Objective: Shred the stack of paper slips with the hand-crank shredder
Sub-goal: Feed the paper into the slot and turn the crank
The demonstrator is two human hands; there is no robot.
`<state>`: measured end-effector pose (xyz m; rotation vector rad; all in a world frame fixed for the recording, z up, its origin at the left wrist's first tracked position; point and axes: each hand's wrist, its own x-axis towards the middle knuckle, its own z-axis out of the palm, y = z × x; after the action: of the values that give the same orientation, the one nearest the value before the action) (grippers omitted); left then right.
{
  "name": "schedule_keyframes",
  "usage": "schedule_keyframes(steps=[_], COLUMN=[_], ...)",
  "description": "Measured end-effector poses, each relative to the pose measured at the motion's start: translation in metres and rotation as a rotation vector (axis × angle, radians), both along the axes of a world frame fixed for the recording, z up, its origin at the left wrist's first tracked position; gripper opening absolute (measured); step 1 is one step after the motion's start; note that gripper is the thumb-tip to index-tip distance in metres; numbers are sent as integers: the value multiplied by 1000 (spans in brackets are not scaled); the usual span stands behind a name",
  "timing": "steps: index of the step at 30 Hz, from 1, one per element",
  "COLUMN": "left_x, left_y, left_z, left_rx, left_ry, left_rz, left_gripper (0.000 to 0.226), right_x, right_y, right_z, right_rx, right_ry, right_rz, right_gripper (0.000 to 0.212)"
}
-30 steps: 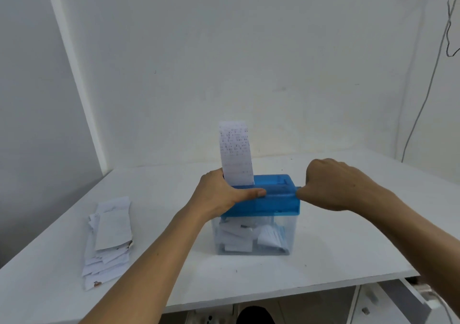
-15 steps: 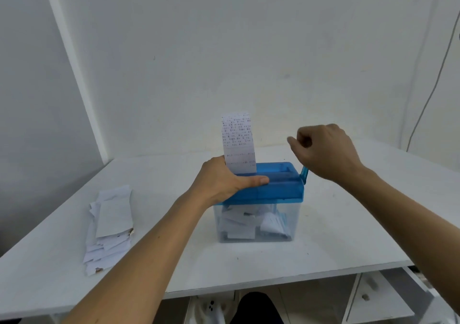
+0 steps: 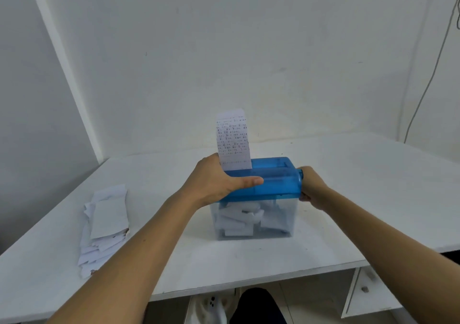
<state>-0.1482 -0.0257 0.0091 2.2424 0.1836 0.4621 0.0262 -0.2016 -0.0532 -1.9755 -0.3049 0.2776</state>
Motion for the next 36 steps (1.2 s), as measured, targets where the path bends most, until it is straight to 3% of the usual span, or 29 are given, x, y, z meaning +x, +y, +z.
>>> schedule_keyframes(steps=[5,12,18,24,33,36], left_x=[-1,-2,0,0,-4,-1], left_y=[-3,-3,-4,-3,-3,0], left_z=[-1,3,3,4,3,-1], left_rx=[-16,8,-21,-56,-59,-63], left_ry=[-19,12,77,49,29,18], left_rz=[24,13,15,7,7,-4], left_gripper=[99,97,55,80,82,99], right_x=[-41,-85,-91,-72,-30,-20], right_y=[-15,-66,-89,-61,-17,-11], right_z=[-13,-18,26,57,60,56], right_rx=[132,198,248,477,485,445], right_ry=[-54,-176,-377,-415,-379,-345], right_rz=[-78,124,359,275,-6,-43], right_gripper=[31,41,39,40,29,30])
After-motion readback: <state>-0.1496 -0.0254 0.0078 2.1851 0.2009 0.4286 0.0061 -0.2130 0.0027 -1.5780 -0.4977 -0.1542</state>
